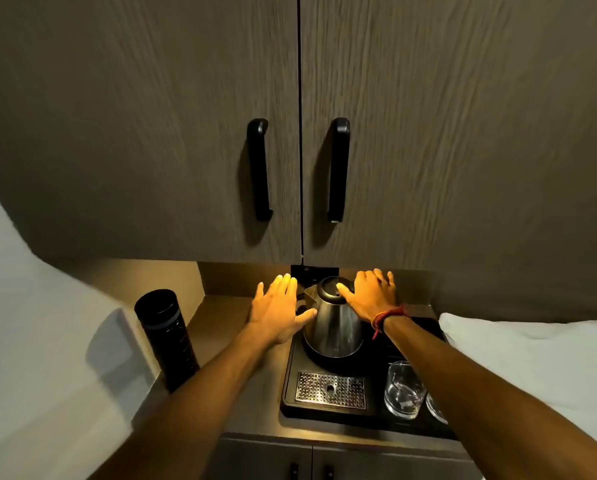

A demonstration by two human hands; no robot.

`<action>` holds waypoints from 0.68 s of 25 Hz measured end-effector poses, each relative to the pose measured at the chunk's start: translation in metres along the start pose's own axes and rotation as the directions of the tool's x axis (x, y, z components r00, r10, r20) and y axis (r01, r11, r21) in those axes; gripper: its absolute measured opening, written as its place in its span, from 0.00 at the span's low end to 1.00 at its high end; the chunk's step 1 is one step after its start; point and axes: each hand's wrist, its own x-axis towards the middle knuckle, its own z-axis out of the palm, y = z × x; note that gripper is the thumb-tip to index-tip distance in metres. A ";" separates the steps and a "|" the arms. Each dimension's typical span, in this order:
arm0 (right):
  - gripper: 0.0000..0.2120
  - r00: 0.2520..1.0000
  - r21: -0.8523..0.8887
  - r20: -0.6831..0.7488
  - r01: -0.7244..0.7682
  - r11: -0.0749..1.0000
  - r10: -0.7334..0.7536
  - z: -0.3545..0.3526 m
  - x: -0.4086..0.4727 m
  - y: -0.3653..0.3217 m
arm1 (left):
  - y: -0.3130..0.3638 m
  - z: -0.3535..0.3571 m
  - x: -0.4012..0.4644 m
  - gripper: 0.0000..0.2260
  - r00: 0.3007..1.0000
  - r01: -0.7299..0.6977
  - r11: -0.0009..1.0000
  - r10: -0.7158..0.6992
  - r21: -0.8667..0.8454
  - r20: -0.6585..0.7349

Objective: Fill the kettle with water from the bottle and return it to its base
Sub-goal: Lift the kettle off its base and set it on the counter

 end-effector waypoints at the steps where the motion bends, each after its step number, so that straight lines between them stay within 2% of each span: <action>1: 0.32 0.999 -0.010 0.034 -0.027 1.000 0.027 0.002 0.008 -0.003 | 0.000 0.002 0.007 0.40 1.000 0.007 1.000 -0.007 0.022 0.009; 4: 0.29 0.990 0.017 0.119 -0.074 0.997 0.071 0.007 0.021 -0.011 | -0.005 0.006 0.024 0.40 0.999 0.035 0.998 -0.036 0.045 0.021; 7: 0.19 0.981 0.261 0.167 -0.142 0.955 0.100 0.016 0.029 -0.015 | -0.010 0.010 0.036 0.39 0.998 0.052 0.996 -0.053 0.070 0.017; 9: 0.16 0.982 0.342 0.172 -0.138 0.930 0.082 0.016 0.032 -0.016 | -0.013 0.012 0.041 0.38 0.998 0.048 0.995 -0.051 0.092 0.025; 10: 0.15 0.982 0.329 0.178 -0.123 0.936 0.066 0.017 0.031 -0.015 | -0.013 0.014 0.042 0.38 0.998 0.049 0.995 -0.052 0.082 0.034; 12: 0.15 0.971 0.407 0.224 -0.174 0.897 0.087 0.018 0.030 0.001 | -0.012 0.014 0.043 0.37 0.998 0.045 0.997 -0.048 0.064 0.047; 15: 0.12 0.920 0.543 0.366 -0.333 0.771 0.140 0.020 0.032 0.033 | -0.009 0.009 0.044 0.36 0.999 0.026 0.997 -0.028 0.067 0.023; 17: 0.10 0.936 0.575 0.324 -0.307 0.758 0.134 0.019 0.041 0.040 | -0.006 0.005 0.045 0.35 1.000 0.020 0.997 -0.021 0.077 0.009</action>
